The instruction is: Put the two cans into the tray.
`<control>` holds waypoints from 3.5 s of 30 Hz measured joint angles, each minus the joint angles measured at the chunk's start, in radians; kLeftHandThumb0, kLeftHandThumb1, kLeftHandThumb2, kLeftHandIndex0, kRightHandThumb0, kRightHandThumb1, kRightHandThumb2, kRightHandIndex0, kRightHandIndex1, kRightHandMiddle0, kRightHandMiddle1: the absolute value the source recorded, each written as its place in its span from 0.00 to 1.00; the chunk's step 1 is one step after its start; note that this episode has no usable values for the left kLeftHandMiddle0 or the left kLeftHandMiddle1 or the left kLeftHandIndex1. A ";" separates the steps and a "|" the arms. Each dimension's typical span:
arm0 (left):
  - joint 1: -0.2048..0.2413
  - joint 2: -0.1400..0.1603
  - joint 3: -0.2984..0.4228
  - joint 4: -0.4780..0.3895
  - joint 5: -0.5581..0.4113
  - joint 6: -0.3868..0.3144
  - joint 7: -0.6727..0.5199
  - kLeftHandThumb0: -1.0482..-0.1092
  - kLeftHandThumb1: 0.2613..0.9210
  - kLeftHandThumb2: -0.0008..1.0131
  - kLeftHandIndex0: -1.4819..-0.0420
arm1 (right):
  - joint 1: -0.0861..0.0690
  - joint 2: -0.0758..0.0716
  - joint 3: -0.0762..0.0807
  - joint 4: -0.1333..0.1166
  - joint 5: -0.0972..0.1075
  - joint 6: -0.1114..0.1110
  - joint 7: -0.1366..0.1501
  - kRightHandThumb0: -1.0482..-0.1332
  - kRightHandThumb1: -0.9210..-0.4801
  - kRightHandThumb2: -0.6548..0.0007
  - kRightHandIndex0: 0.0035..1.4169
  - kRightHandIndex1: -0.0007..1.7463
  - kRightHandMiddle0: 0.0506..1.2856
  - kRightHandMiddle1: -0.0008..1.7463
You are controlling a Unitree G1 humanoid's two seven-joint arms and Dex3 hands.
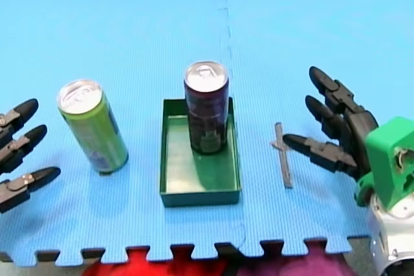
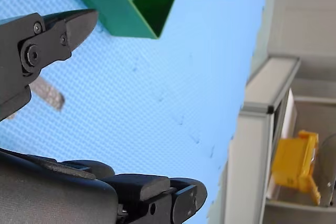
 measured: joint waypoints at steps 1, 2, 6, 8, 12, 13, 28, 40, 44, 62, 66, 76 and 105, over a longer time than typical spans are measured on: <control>-0.005 0.002 0.002 0.007 -0.005 0.000 -0.008 0.00 0.69 0.00 0.78 | -0.002 0.000 -0.001 0.004 0.000 -0.003 0.000 0.00 0.41 1.00 0.21 0.01 0.18 0.00; -0.012 0.003 0.004 0.017 -0.012 -0.001 -0.018 0.00 0.68 0.00 0.78 | -0.005 0.000 -0.002 0.009 0.001 -0.006 0.000 0.00 0.41 1.00 0.21 0.01 0.18 0.00; -0.031 0.004 0.012 0.052 -0.040 -0.001 -0.052 0.00 0.67 0.00 0.79 | -0.013 0.000 -0.004 0.026 0.000 -0.013 0.000 0.01 0.42 1.00 0.21 0.01 0.18 0.00; -0.041 0.004 0.016 0.067 -0.049 -0.001 -0.066 0.00 0.67 0.00 0.79 | -0.016 0.001 -0.004 0.030 -0.001 -0.015 -0.001 0.01 0.43 1.00 0.21 0.01 0.18 0.00; -0.063 0.005 0.019 0.103 -0.059 0.004 -0.101 0.00 0.67 0.00 0.80 | -0.018 0.004 -0.004 0.033 -0.002 -0.016 -0.007 0.02 0.43 1.00 0.22 0.01 0.18 0.00; -0.069 0.007 0.019 0.112 -0.062 0.005 -0.112 0.00 0.67 0.00 0.80 | -0.018 0.005 -0.004 0.033 -0.002 -0.016 -0.008 0.02 0.43 1.00 0.22 0.01 0.18 0.00; -0.144 0.021 0.024 0.232 -0.062 -0.008 -0.198 0.00 0.77 0.02 0.79 | -0.018 0.006 0.001 0.025 -0.007 -0.012 -0.011 0.03 0.42 1.00 0.22 0.00 0.18 0.00; -0.143 0.010 -0.007 0.172 -0.024 0.005 -0.159 0.00 0.80 0.02 0.79 | -0.019 0.002 0.002 0.022 -0.009 -0.006 -0.006 0.02 0.42 1.00 0.22 0.00 0.18 0.00; -0.136 0.005 -0.017 0.142 -0.016 0.024 -0.146 0.00 0.81 0.02 0.79 | -0.019 -0.001 0.001 0.022 -0.009 -0.004 -0.001 0.02 0.41 1.00 0.22 0.00 0.18 0.00; -0.168 -0.024 -0.051 0.147 0.006 0.050 -0.108 0.00 0.83 0.01 0.78 | -0.016 -0.012 -0.004 0.004 -0.006 0.005 0.007 0.03 0.41 1.00 0.23 0.00 0.19 0.00; -0.171 -0.027 -0.052 0.148 0.003 0.056 -0.114 0.00 0.83 0.01 0.78 | -0.015 -0.012 -0.005 0.005 -0.005 0.005 0.007 0.03 0.41 1.00 0.23 0.00 0.19 0.00; -0.173 -0.035 -0.052 0.138 -0.005 0.084 -0.125 0.00 0.83 0.01 0.78 | -0.016 -0.015 -0.008 0.013 -0.003 -0.004 0.008 0.04 0.42 1.00 0.23 0.00 0.20 0.00; -0.209 -0.034 -0.060 0.210 0.021 0.033 -0.131 0.00 0.87 0.01 0.78 | -0.024 -0.017 -0.013 0.042 -0.002 -0.030 0.007 0.01 0.41 1.00 0.24 0.00 0.19 0.00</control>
